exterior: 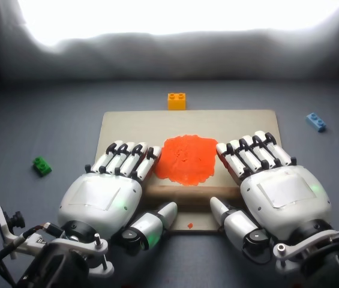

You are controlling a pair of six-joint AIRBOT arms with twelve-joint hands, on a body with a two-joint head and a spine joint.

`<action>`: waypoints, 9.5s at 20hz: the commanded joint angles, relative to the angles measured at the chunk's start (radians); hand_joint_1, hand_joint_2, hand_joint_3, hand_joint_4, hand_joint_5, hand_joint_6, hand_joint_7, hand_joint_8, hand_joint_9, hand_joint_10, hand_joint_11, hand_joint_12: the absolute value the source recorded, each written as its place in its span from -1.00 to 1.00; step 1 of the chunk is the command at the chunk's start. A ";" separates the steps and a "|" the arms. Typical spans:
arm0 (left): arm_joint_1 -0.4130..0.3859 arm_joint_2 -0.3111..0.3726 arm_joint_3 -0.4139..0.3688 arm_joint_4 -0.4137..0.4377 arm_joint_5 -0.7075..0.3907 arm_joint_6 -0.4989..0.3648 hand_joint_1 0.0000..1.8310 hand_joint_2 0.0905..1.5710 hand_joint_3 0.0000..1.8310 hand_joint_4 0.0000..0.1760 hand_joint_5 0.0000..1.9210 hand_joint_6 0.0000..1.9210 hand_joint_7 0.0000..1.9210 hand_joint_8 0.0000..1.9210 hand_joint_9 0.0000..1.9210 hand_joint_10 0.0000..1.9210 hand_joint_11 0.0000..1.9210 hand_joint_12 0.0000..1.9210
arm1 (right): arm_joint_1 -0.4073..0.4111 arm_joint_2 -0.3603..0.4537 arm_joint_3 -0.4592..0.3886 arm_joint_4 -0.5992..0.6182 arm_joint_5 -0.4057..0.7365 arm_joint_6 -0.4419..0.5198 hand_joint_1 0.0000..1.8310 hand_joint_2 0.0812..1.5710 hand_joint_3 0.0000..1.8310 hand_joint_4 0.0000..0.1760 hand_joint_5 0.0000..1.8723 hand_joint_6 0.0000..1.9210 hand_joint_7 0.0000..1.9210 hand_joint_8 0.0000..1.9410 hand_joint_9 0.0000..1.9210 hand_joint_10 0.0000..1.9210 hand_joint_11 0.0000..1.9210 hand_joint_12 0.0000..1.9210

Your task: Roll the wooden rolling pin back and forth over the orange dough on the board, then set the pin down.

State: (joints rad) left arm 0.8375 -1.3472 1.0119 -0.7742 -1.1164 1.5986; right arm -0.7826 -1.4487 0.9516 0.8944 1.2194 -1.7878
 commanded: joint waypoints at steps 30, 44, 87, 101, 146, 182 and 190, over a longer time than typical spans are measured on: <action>-0.034 -0.052 0.109 0.055 -0.065 -0.030 -1.00 0.84 -0.97 -1.00 -1.00 -1.00 -1.00 -1.00 -1.00 -1.00 -1.00 -1.00 | 0.030 -0.057 0.121 -0.078 0.028 0.068 -1.00 0.96 -1.00 -1.00 -0.86 -0.98 -0.87 -0.98 -0.90 -0.98 -0.98 -0.99; -0.053 -0.074 0.152 0.055 -0.041 -0.033 -1.00 0.85 -0.98 -1.00 -1.00 -1.00 -1.00 -1.00 -1.00 -1.00 -1.00 -1.00 | 0.045 -0.060 0.162 -0.078 0.019 0.110 -1.00 0.95 -1.00 -1.00 -0.90 -0.99 -0.90 -1.00 -0.95 -1.00 -1.00 -1.00; -0.102 -0.119 0.298 0.055 0.058 -0.059 -1.00 0.86 -0.99 -1.00 -1.00 -1.00 -1.00 -1.00 -1.00 -1.00 -1.00 -1.00 | 0.083 -0.060 0.270 -0.078 -0.063 0.246 -1.00 0.97 -1.00 -1.00 -0.86 -1.00 -0.89 -1.00 -0.93 -1.00 -1.00 -0.96; -0.121 -0.124 0.343 0.045 0.118 -0.059 -1.00 0.86 -0.99 -1.00 -1.00 -1.00 -1.00 -1.00 -1.00 -1.00 -1.00 -1.00 | 0.092 -0.066 0.319 -0.077 -0.103 0.288 -1.00 0.99 -1.00 -1.00 -0.89 -1.00 -0.90 -1.00 -0.93 -1.00 -1.00 -0.98; -0.192 -0.147 0.467 0.033 0.246 -0.104 -1.00 0.88 -0.99 -1.00 -1.00 -1.00 -1.00 -1.00 -1.00 -1.00 -1.00 -1.00 | 0.108 -0.106 0.432 -0.077 -0.117 0.327 -1.00 0.99 -1.00 -1.00 -0.87 -0.99 -0.89 -0.99 -0.93 -0.99 -0.98 -0.99; -0.192 -0.121 0.431 0.049 0.250 -0.126 -1.00 0.87 -1.00 -1.00 -0.90 -0.98 -0.91 -0.99 -0.98 -0.99 -1.00 -1.00 | 0.081 -0.111 0.411 -0.077 -0.067 0.325 -1.00 0.94 -1.00 -1.00 -0.76 -1.00 -0.74 -1.00 -0.81 -1.00 -1.00 -0.62; -0.176 -0.098 0.385 0.060 0.238 -0.132 -1.00 0.87 -1.00 -1.00 -0.88 -0.98 -0.91 -0.99 -0.99 -1.00 -1.00 -1.00 | 0.064 -0.108 0.383 -0.078 -0.014 0.299 -1.00 0.95 -1.00 -1.00 -0.73 -0.99 -0.73 -1.00 -0.80 -1.00 -1.00 -0.59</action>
State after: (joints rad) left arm 0.6598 -1.4532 1.3926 -0.7410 -0.7872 1.4635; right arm -0.7166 -1.5627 1.3338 0.8642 1.1042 -1.4879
